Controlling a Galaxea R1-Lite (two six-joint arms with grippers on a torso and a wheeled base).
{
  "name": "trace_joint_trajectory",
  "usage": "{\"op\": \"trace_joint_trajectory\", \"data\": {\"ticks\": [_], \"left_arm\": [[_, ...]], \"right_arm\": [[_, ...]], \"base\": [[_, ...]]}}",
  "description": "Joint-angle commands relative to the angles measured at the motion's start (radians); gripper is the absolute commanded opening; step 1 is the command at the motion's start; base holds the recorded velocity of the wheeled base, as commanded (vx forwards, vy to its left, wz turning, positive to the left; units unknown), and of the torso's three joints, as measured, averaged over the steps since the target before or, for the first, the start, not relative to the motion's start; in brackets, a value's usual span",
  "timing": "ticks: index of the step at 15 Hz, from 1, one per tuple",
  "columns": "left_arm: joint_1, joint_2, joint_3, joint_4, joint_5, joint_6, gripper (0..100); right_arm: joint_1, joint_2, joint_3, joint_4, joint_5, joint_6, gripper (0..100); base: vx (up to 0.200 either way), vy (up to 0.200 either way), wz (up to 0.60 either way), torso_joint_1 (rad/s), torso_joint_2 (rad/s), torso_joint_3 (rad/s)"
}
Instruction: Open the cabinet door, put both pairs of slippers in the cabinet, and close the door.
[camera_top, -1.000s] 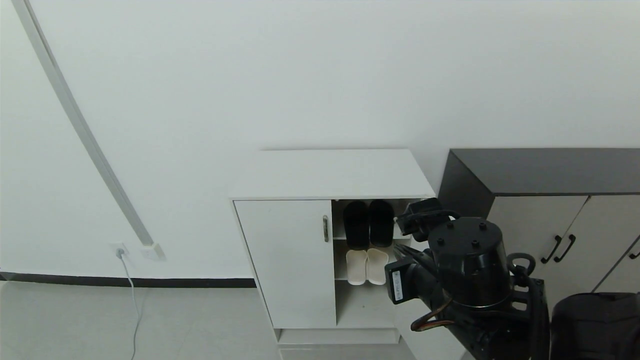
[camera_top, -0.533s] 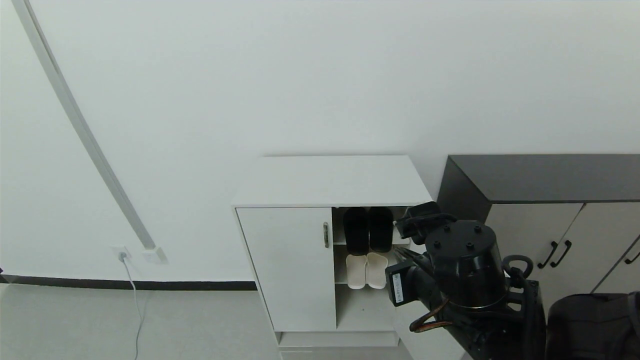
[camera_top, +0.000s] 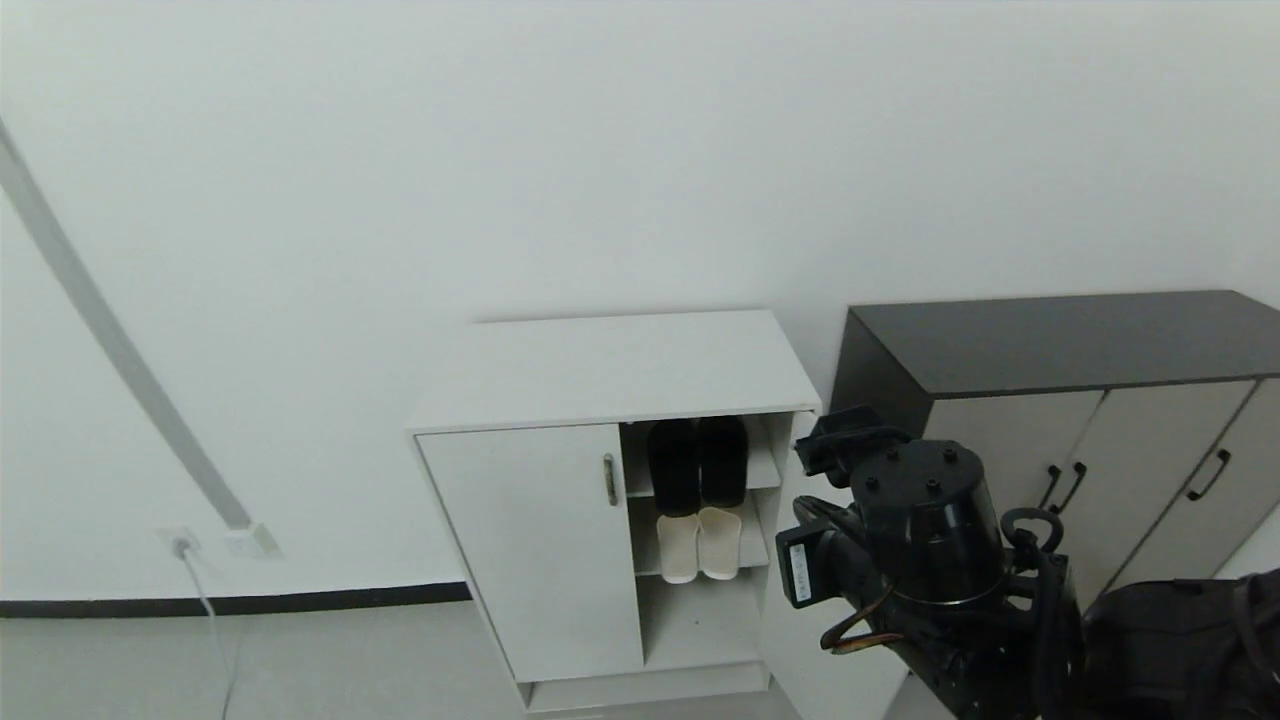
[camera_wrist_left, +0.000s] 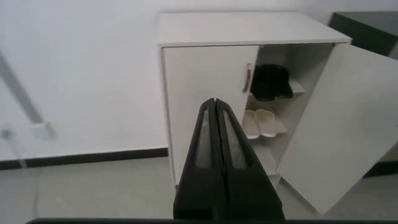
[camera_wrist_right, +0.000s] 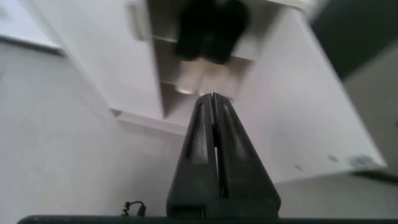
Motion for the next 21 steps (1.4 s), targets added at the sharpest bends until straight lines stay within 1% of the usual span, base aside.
{"op": "trace_joint_trajectory", "data": {"ticks": [1, 5, 8, 11, 12, 14, 16, 19, 21], "left_arm": [[0.001, 0.001, 0.0, 0.0, 0.003, 0.0, 0], [0.001, 0.001, 0.0, 0.0, 0.003, -0.002, 0], [0.001, 0.001, 0.0, 0.0, 0.003, -0.002, 0], [0.001, 0.001, 0.0, 0.001, 0.001, 0.0, 0], [0.001, 0.001, 0.0, 0.0, -0.002, 0.003, 0], [0.001, 0.001, 0.0, 0.0, -0.002, 0.003, 0], [0.001, 0.001, 0.0, 0.0, -0.002, 0.003, 0], [0.001, 0.001, 0.0, 0.0, -0.002, 0.003, 0], [0.001, 0.001, 0.0, 0.0, -0.002, 0.001, 0]], "right_arm": [[-0.011, 0.016, -0.001, -0.012, 0.0, -0.001, 0], [-0.015, 0.031, 0.008, -0.063, 0.0, -0.022, 0], [-0.017, 0.031, 0.014, -0.063, 0.0, -0.022, 0], [-0.024, 0.033, 0.013, -0.063, 0.0, -0.024, 0], [-0.04, 0.04, 0.008, -0.064, 0.008, -0.022, 0], [-0.113, 0.07, -0.027, -0.064, 0.052, -0.024, 0], [-0.222, 0.122, -0.125, -0.049, 0.087, -0.025, 0], [-0.34, 0.206, -0.279, 0.038, 0.158, -0.024, 0], [-0.397, 0.272, -0.365, 0.055, 0.204, -0.024, 0]], "base": [[0.0, 0.0, 0.0, 0.0, 0.0, 0.0], [0.0, 0.0, 0.0, 0.0, 0.0, 0.0], [0.0, 0.0, 0.0, 0.0, 0.0, 0.0], [-0.2, 0.0, 0.0, 0.001, 0.0, 0.004], [0.0, 0.0, 0.0, 0.0, 0.0, 0.0], [0.0, 0.0, 0.0, 0.0, 0.0, 0.0], [0.0, 0.0, 0.0, 0.0, 0.0, 0.0], [0.0, 0.0, 0.0, 0.0, 0.0, 0.0], [0.0, 0.0, 0.0, 0.0, 0.0, 0.0]]}}
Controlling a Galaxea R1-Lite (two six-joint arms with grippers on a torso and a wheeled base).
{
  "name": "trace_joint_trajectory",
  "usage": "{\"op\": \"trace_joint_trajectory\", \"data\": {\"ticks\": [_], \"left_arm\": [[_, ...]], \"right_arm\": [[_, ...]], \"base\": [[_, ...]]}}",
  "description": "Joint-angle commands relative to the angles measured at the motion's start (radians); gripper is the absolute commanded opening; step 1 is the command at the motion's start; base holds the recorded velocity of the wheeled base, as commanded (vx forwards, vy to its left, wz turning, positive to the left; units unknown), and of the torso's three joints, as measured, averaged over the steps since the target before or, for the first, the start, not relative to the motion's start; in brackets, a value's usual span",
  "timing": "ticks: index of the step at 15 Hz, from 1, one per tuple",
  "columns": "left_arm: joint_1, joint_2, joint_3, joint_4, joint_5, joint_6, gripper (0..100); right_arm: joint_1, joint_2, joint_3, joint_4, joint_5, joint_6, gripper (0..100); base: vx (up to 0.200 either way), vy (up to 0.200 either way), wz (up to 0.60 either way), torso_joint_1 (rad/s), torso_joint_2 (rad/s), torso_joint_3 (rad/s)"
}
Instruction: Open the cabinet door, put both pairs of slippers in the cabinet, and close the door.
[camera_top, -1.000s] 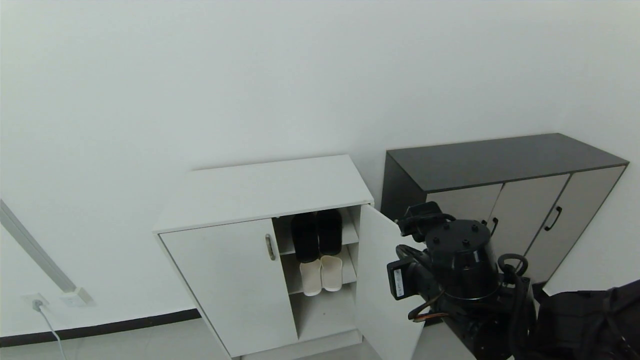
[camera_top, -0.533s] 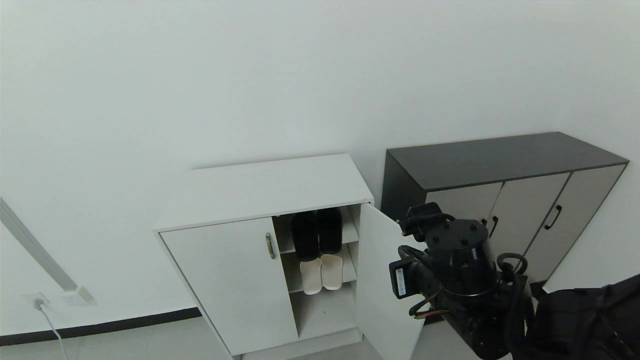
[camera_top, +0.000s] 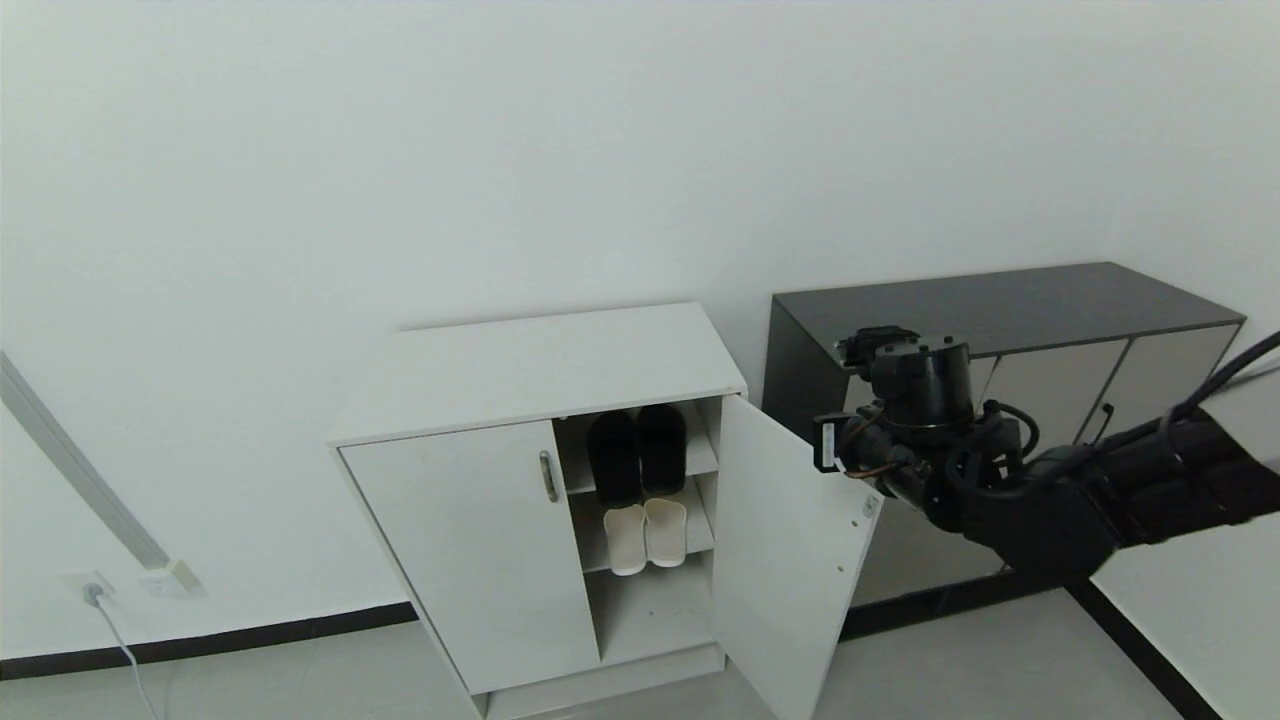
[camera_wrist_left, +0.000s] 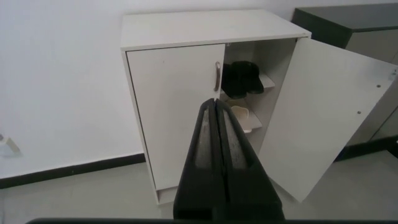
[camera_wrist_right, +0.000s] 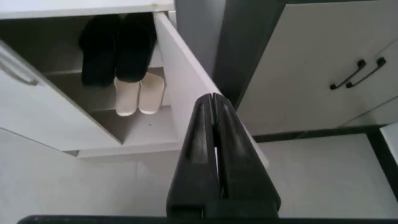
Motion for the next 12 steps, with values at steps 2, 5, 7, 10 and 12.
{"op": "trace_joint_trajectory", "data": {"ticks": [2, 5, 7, 10, 12], "left_arm": [[0.001, 0.001, 0.0, 0.0, 0.0, -0.001, 0], [0.001, 0.001, 0.0, 0.0, 0.0, -0.002, 0], [0.001, 0.001, 0.0, 0.0, 0.0, -0.002, 0], [0.001, 0.001, 0.0, 0.0, 0.0, -0.002, 0], [0.001, 0.001, 0.0, 0.0, 0.0, -0.002, 0]], "right_arm": [[-0.087, 0.147, -0.135, 0.029, 0.023, 0.0, 0], [-0.116, 0.243, -0.192, 0.027, 0.051, 0.0, 0], [-0.13, 0.29, -0.224, 0.026, 0.055, 0.002, 0], [-0.136, 0.333, -0.256, 0.032, 0.057, 0.0, 0], [-0.136, 0.345, -0.259, 0.032, 0.059, 0.0, 0]], "base": [[0.0, 0.0, 0.0, 0.0, 0.0, 0.0], [0.0, 0.0, 0.0, 0.0, 0.0, 0.0], [0.0, 0.0, 0.0, 0.0, 0.0, 0.0], [0.0, 0.0, 0.0, 0.0, 0.0, 0.0], [0.0, 0.0, 0.0, 0.0, 0.0, 0.0]]}}
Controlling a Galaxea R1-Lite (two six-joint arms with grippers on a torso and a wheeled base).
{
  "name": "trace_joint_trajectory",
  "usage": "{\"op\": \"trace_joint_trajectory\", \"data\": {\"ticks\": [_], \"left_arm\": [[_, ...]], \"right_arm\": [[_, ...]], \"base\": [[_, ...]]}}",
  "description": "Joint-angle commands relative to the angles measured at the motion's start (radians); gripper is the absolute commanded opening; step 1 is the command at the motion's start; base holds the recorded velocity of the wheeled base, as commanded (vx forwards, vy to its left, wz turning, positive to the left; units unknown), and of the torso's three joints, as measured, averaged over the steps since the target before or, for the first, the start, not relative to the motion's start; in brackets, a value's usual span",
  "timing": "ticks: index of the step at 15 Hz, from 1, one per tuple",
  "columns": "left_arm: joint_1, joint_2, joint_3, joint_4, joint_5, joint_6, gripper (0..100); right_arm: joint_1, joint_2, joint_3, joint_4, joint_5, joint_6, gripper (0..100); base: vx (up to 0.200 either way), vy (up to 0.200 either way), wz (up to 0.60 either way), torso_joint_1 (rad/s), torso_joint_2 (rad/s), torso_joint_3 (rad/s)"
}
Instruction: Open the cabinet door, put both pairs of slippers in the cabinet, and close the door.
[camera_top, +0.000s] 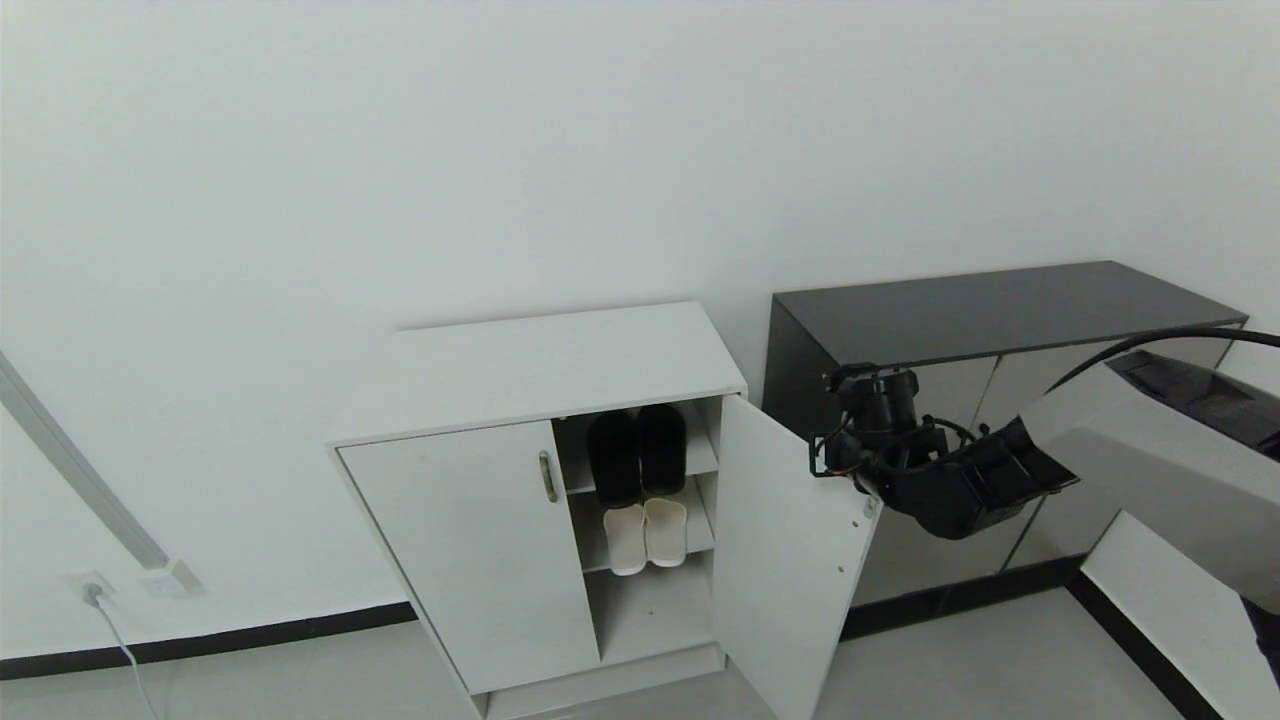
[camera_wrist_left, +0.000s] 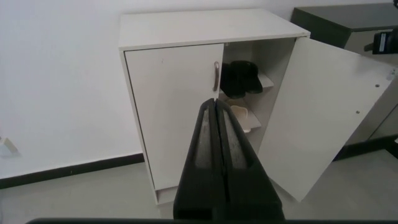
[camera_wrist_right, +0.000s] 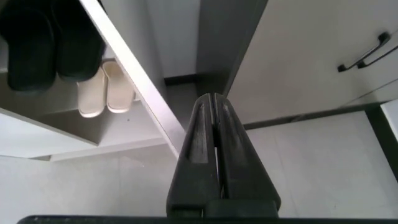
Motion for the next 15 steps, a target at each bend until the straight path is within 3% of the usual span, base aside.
{"op": "trace_joint_trajectory", "data": {"ticks": [1, 6, 15], "left_arm": [[0.001, 0.001, 0.0, 0.0, 0.0, -0.001, 0], [0.001, 0.001, 0.0, 0.0, 0.0, -0.001, 0], [0.001, 0.001, 0.0, 0.0, 0.0, -0.001, 0]], "right_arm": [[-0.001, 0.026, -0.004, 0.0, 0.0, 0.0, 0], [0.03, -0.006, 0.037, 0.0, 0.0, 0.0, 0], [0.226, -0.161, 0.206, -0.017, 0.003, 0.039, 0]], "base": [[0.0, 0.0, 0.0, 0.0, 0.0, 0.0], [0.0, 0.0, 0.0, 0.0, 0.0, 0.0], [0.0, 0.0, 0.0, 0.0, 0.0, 0.0]]}}
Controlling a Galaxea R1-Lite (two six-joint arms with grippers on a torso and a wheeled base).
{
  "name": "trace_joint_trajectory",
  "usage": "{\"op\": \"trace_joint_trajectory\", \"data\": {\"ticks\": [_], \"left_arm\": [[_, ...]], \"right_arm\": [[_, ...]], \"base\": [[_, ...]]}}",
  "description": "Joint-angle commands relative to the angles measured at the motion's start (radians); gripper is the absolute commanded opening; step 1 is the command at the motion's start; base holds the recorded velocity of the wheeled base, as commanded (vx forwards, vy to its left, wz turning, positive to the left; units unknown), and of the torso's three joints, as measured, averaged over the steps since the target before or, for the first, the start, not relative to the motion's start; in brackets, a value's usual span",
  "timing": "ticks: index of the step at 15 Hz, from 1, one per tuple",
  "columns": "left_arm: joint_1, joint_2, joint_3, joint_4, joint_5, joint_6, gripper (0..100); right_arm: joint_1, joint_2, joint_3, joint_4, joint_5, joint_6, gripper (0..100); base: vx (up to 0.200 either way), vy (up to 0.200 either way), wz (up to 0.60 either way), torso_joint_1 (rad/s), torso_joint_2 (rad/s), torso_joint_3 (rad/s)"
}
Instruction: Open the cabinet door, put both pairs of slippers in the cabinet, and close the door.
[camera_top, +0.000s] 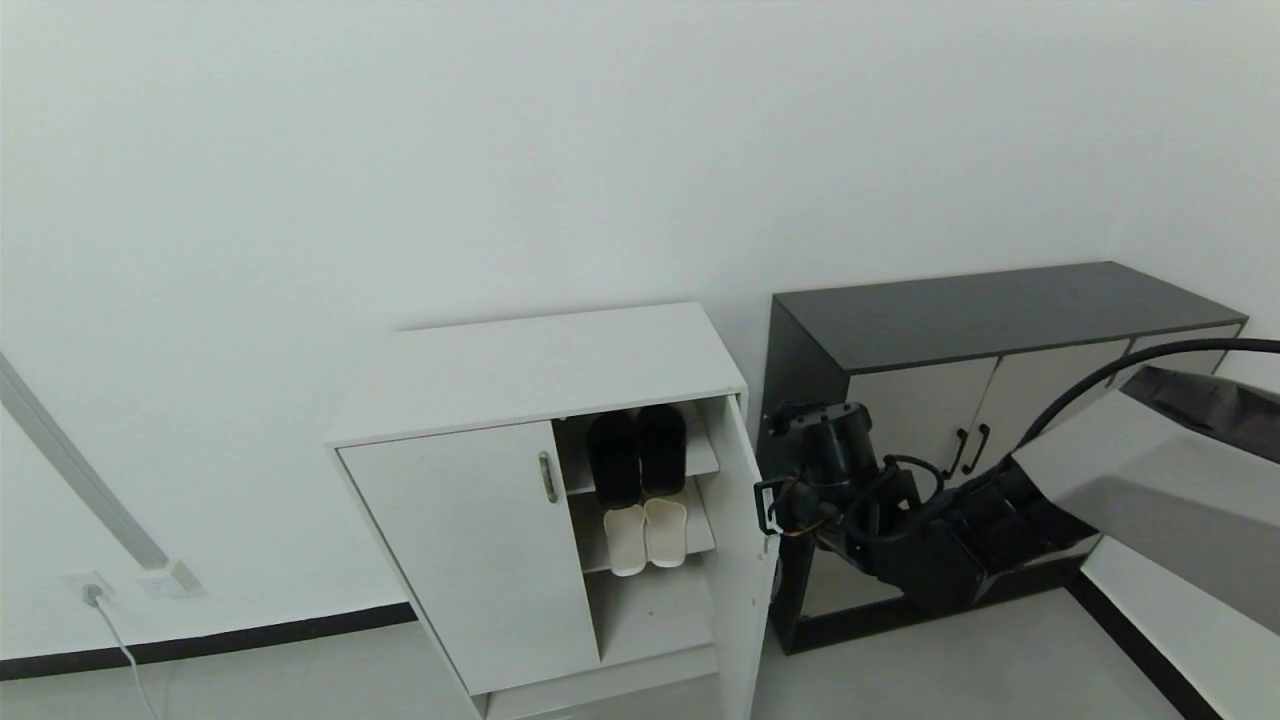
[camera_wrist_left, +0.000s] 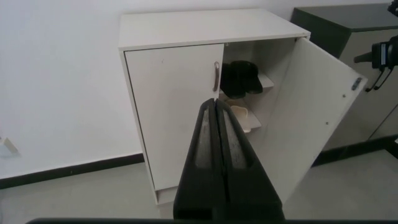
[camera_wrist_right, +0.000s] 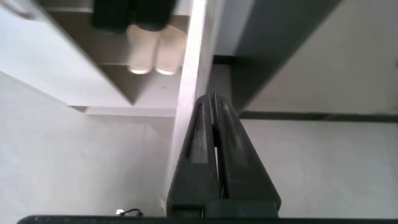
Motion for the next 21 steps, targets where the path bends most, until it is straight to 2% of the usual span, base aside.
{"op": "trace_joint_trajectory", "data": {"ticks": [1, 3, 8, 13, 15, 21], "left_arm": [[0.001, 0.001, 0.0, 0.0, 0.0, -0.001, 0], [0.001, 0.001, 0.0, 0.0, 0.0, -0.001, 0], [0.001, 0.001, 0.0, 0.0, 0.0, -0.001, 0], [0.001, 0.001, -0.002, 0.0, 0.0, -0.001, 0], [0.001, 0.001, 0.0, 0.0, 0.0, -0.001, 0], [0.001, 0.001, 0.0, 0.0, 0.0, 0.002, 0]], "right_arm": [[0.021, -0.052, 0.026, -0.009, 0.023, 0.009, 0], [0.027, -0.099, 0.064, -0.024, 0.075, 0.006, 0], [0.058, -0.121, 0.111, -0.027, 0.08, 0.013, 0], [0.067, -0.127, 0.142, -0.033, 0.126, 0.009, 0], [0.066, -0.127, 0.168, -0.07, 0.146, 0.003, 0], [0.052, -0.148, 0.216, -0.118, 0.109, -0.03, 0]], "base": [[0.0, 0.0, 0.0, 0.0, 0.0, 0.0], [0.0, 0.0, 0.0, 0.0, 0.0, 0.0], [0.0, 0.0, 0.0, 0.0, 0.0, 0.0], [0.0, 0.0, 0.6, 0.003, 0.0, 0.002], [0.0, 0.0, 0.0, 0.0, 0.0, 0.0], [0.0, 0.0, 0.0, 0.0, 0.0, 0.0]]}}
